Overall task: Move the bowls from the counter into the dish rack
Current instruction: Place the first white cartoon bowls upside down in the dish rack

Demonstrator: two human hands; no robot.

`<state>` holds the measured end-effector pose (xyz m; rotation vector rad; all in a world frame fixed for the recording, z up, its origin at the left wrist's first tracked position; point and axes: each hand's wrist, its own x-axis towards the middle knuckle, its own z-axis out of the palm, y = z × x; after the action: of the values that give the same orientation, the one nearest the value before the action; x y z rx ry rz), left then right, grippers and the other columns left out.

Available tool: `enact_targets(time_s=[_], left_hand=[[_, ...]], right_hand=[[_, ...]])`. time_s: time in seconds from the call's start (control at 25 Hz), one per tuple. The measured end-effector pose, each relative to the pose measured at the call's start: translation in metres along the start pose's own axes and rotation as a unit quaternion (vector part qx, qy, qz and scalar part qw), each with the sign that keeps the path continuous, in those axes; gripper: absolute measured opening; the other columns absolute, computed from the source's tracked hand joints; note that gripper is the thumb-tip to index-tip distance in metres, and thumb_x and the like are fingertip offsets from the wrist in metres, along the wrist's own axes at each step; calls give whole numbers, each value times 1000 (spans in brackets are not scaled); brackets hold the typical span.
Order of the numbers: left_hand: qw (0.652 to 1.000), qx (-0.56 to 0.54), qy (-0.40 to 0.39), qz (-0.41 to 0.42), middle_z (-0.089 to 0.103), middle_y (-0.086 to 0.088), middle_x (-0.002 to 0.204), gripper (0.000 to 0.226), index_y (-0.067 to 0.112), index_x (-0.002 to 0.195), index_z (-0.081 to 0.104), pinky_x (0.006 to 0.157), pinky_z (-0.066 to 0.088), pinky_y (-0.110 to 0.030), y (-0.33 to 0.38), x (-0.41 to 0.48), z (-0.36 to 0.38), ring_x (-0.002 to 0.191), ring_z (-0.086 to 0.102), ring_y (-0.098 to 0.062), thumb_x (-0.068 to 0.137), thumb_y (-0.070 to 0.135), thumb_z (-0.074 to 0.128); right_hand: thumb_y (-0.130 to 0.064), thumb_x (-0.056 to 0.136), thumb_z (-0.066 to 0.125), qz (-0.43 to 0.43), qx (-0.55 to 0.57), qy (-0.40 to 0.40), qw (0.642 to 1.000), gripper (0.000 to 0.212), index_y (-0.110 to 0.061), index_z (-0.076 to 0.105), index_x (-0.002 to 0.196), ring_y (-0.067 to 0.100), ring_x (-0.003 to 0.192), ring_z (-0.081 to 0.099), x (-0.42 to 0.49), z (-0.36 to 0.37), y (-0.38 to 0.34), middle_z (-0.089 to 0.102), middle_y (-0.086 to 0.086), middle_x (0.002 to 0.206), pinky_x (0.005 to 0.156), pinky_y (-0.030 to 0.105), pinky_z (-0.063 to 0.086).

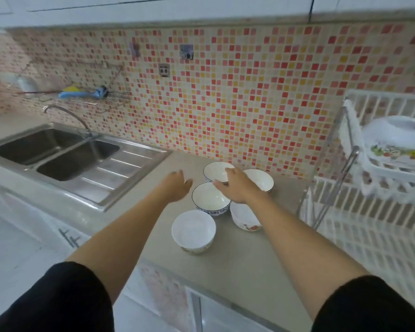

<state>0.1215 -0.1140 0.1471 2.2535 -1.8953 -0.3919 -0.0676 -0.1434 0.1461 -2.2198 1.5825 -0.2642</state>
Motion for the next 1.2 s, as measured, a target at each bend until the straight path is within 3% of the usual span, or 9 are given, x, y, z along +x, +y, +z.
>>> enact_targets(time_s=[0.24, 0.4, 0.6, 0.72, 0.8, 0.92, 1.0, 1.08, 1.2], left_hand=[[992, -20, -113, -50, 47, -25, 137, 54, -5, 136, 32, 102, 38, -39, -82, -5, 105, 127, 46, -38, 98, 32, 41], [987, -65, -134, -57, 49, -24, 135, 63, -3, 143, 19, 98, 40, -38, -95, -12, 141, 125, 48, -38, 94, 25, 48], [985, -156, -33, -64, 56, -20, 124, 58, 3, 135, 34, 81, 42, -34, -92, -26, 132, 111, 54, -38, 82, 11, 55], [975, -205, 79, -35, 50, -15, 132, 57, 8, 139, 37, 91, 43, -37, -79, -31, 94, 114, 53, -36, 85, 7, 53], [953, -255, 165, 1, 48, -12, 134, 52, 12, 139, 40, 91, 46, -37, -64, -29, 62, 108, 57, -34, 88, 7, 51], [906, -312, 276, 78, 52, -4, 128, 46, 18, 137, 45, 83, 54, -34, -31, -25, 12, 84, 62, -21, 92, 10, 49], [866, -359, 325, 124, 51, 5, 120, 43, 18, 136, 48, 75, 52, -15, -2, -27, -21, 78, 58, -11, 94, 8, 48], [823, -410, 358, 165, 53, 6, 119, 41, 15, 133, 53, 69, 44, 2, 29, -33, -51, 80, 59, -3, 93, 6, 49], [766, -462, 379, 238, 58, -5, 121, 38, 16, 129, 57, 68, 46, 3, 74, -42, -79, 90, 63, -5, 92, 11, 51]], right_hand=[[-49, 93, 47, 134, 103, -80, 982, 73, -5, 24, 147, 33, 136, 38, 4, 138, 18, 35, 19, 148, 107, 39, 34], [-23, 94, 52, 175, 179, -101, 963, 58, -5, 28, 144, 32, 129, 47, 2, 180, 18, 46, 17, 143, 102, 33, 38], [-2, 89, 50, 216, 340, -85, 911, 48, -2, 31, 133, 25, 97, 58, -9, 174, 8, 51, 12, 123, 79, 36, 57], [1, 87, 53, 173, 425, -9, 888, 50, -7, 31, 131, 23, 104, 54, -12, 143, -9, 48, 10, 130, 80, 42, 59], [-12, 90, 57, 127, 416, 56, 899, 50, -13, 31, 134, 20, 104, 56, -12, 109, -20, 51, 6, 129, 87, 41, 56], [-45, 93, 52, 59, 447, 108, 886, 49, -18, 35, 130, 14, 110, 52, -19, 42, -38, 50, -2, 132, 85, 26, 46], [-61, 91, 36, 40, 454, 143, 879, 57, -21, 40, 131, 16, 118, 48, -25, -12, -45, 46, -1, 135, 88, 25, 40], [-74, 83, 25, 6, 465, 161, 871, 75, -27, 37, 141, 18, 129, 43, -34, -62, -45, 42, 0, 143, 98, 27, 39], [-92, 62, 24, -39, 473, 168, 864, 100, -35, 29, 144, 20, 136, 38, -59, -120, -40, 39, 0, 146, 116, 42, 26]])
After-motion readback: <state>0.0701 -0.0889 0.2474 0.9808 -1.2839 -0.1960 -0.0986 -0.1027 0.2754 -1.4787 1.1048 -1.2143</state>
